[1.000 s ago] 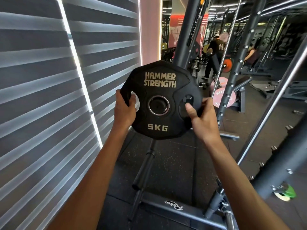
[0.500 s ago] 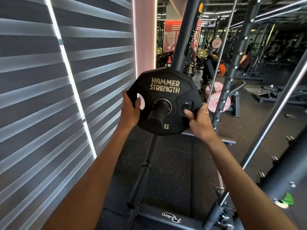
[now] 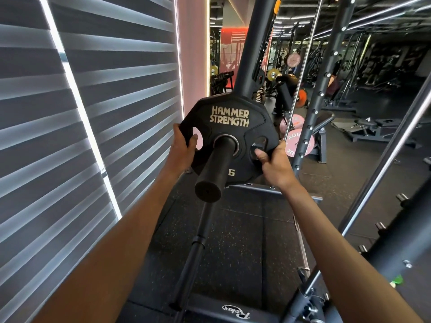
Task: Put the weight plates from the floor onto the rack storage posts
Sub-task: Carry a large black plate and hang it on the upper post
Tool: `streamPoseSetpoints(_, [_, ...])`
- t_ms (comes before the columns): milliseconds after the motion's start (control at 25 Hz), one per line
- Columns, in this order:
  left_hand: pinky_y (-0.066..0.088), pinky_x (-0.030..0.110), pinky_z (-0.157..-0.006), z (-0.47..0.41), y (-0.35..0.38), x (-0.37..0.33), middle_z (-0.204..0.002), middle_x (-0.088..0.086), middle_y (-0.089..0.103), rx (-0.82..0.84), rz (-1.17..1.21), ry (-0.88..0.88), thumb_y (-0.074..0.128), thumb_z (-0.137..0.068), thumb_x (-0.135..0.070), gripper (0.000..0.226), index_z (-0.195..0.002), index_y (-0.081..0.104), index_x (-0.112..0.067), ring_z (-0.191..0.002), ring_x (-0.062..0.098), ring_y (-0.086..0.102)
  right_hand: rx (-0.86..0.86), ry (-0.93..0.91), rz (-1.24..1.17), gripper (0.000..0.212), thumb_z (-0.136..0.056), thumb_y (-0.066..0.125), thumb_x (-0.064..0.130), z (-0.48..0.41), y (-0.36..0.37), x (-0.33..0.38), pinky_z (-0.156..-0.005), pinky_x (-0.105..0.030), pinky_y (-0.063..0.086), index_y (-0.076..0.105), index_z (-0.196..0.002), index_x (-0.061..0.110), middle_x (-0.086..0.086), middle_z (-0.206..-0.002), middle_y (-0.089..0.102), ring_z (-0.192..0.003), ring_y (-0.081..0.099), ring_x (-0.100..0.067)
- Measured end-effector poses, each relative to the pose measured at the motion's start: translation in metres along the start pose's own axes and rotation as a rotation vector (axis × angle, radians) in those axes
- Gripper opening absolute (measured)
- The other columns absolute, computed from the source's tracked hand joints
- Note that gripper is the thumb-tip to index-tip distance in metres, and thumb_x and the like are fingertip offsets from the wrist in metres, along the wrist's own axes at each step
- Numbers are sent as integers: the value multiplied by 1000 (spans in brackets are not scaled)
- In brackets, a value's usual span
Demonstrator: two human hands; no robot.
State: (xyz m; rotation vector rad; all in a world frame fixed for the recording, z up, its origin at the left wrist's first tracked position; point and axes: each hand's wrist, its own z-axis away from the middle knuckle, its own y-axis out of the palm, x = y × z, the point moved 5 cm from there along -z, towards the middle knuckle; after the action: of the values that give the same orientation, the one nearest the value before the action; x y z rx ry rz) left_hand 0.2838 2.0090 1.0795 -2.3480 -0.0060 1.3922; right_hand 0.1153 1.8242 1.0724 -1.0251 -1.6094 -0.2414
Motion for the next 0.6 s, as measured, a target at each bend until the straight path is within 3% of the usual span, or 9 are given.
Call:
streamPoseSetpoints(240, [47, 40, -103, -2, -1, 4, -143, 9, 46, 63, 20, -10, 48, -102, -26, 50, -144, 24, -16, -131, 30, 51, -9, 19, -19, 39, -99, 54, 7, 0, 2, -4, -90, -18, 33, 31, -128, -3, -4, -117, 49, -112, 46, -15])
streamPoseSetpoints(400, [40, 42, -109, 13, -13, -1, -150, 9, 41, 235, -46, -119, 47, -102, -29, 57, -149, 19, -16, -137, 30, 43, 12, 80, -24, 40, -100, 52, 7, 10, 0, 7, -86, -16, 32, 29, -130, -5, -5, -115, 46, -114, 46, -18])
streamPoseSetpoints(520, [50, 44, -96, 56, -34, 34, -138, 13, 53, 283, -137, -219, 56, -97, -34, 53, -144, 37, -20, -114, 32, 60, 58, 152, -38, 47, -101, 52, 11, 40, 5, -13, -83, -12, 31, 28, -139, 1, 0, -118, 47, -110, 45, -13])
streamPoseSetpoints(600, [53, 41, -82, 101, -49, 78, -119, 18, 62, 256, -82, -347, 59, -96, -33, 37, -129, 52, -20, -91, 29, 64, 87, 212, -37, 48, -99, 57, 18, 75, 19, -53, -78, -19, 39, 35, -140, 8, -3, -117, 54, -99, 52, -14])
